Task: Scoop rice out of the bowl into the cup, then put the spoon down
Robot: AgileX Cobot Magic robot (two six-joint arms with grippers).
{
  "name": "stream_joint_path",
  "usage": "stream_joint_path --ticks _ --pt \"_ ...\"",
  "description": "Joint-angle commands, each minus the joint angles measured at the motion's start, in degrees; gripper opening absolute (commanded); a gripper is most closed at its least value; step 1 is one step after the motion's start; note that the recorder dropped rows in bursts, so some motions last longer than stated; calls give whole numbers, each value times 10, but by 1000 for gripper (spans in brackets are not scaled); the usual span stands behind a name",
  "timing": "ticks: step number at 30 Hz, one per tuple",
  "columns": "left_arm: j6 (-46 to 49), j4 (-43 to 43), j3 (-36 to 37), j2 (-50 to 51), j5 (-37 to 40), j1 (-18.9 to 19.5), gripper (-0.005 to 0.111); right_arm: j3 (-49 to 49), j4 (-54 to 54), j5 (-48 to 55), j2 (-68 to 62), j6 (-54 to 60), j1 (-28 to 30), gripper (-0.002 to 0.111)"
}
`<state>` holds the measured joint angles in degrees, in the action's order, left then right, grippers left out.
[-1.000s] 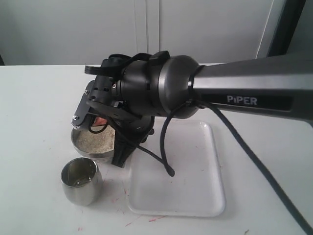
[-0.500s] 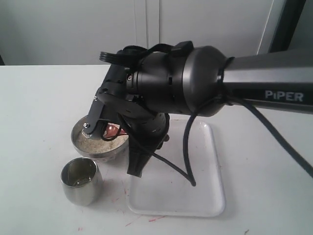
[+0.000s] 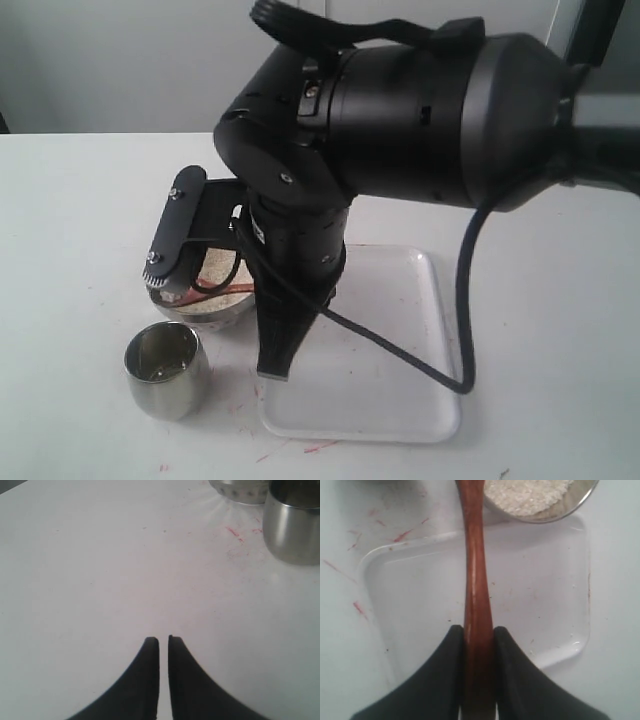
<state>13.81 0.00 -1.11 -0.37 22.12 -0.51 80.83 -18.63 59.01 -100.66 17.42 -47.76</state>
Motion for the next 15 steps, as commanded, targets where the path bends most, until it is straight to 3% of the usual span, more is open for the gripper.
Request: stream_joint_path --ticks 1,15 --pt "-3 -3 5 4 28 -2 14 -2 7 21 8 31 -13 0" --pt "-3 -3 5 4 28 -2 14 -2 7 56 8 82 -15 0"
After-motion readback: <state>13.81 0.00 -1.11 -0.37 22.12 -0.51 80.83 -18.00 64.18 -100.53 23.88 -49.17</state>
